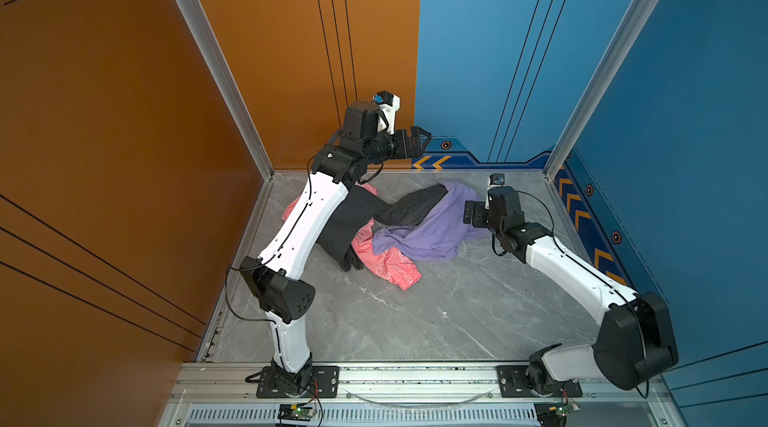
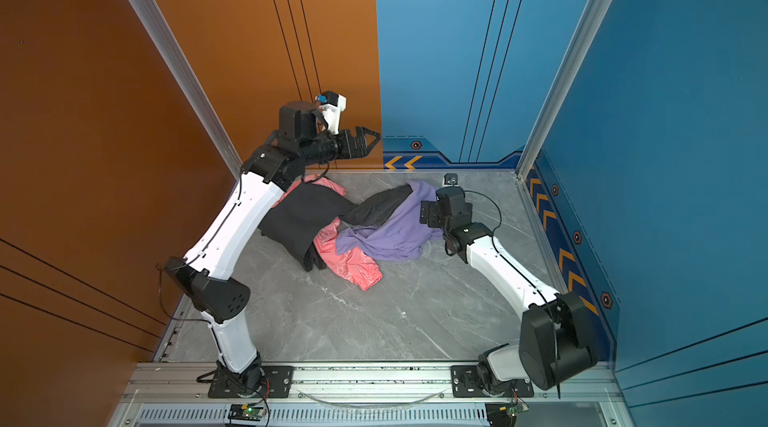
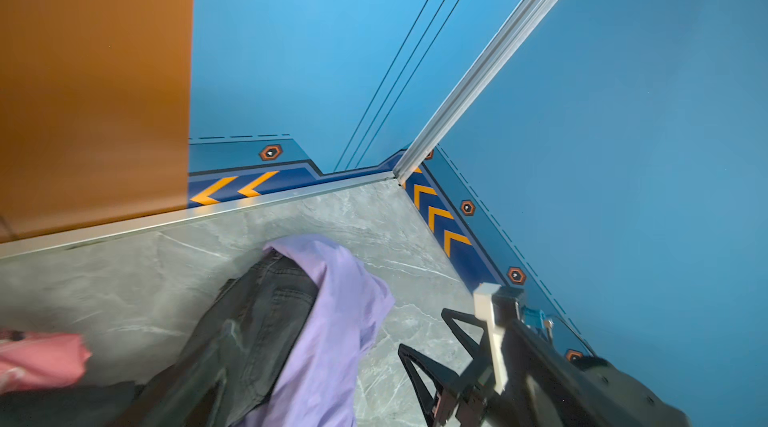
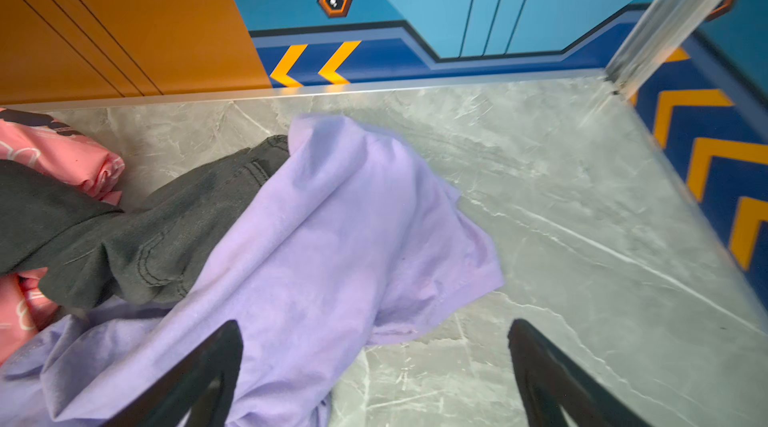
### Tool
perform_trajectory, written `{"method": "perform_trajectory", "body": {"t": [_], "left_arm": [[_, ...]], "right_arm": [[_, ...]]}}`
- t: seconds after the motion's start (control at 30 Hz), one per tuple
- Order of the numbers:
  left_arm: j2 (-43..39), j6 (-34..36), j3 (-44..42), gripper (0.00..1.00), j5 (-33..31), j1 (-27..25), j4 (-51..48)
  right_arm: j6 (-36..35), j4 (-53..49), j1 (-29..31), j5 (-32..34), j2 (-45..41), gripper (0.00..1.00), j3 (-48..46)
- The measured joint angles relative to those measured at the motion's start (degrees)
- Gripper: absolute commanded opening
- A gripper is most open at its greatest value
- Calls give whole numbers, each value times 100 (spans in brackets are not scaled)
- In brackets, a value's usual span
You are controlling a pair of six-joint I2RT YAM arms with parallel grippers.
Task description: Pick out a specific cloth from the pile
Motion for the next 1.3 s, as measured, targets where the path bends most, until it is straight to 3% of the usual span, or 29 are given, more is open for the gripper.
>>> {"method": "perform_trajectory", "body": {"t": [0.2, 0.4, 0.67, 0.83, 0.93, 1.1, 1.3], "left_arm": [[-723, 323, -855, 98, -553, 81, -22], [-1355, 433, -1674, 98, -1060, 243, -76], [-2177, 415, -2319, 98, -1519, 455, -79], [-2326, 306, -2503, 98, -1611, 553, -76], [-2332, 225, -2601, 98, -1641, 632, -79], [-2341, 179, -2636, 98, -1672, 730, -76], [-2496, 181, -2846, 98, -1650, 881, 140]], "right_arm": [[267, -407, 186, -597, 1290, 96, 1078], [780, -616, 391, -857, 2199, 78, 1641], [1340, -758, 407, -1196, 3086, 40, 2236], [1572, -761, 382, -1353, 3200, 13, 2302], [1652, -754, 341, -1419, 3200, 1, 2312], [1692, -732, 238, -1482, 3110, 0, 2295], [1613, -680, 44, -1425, 2350, 0, 2212]]}}
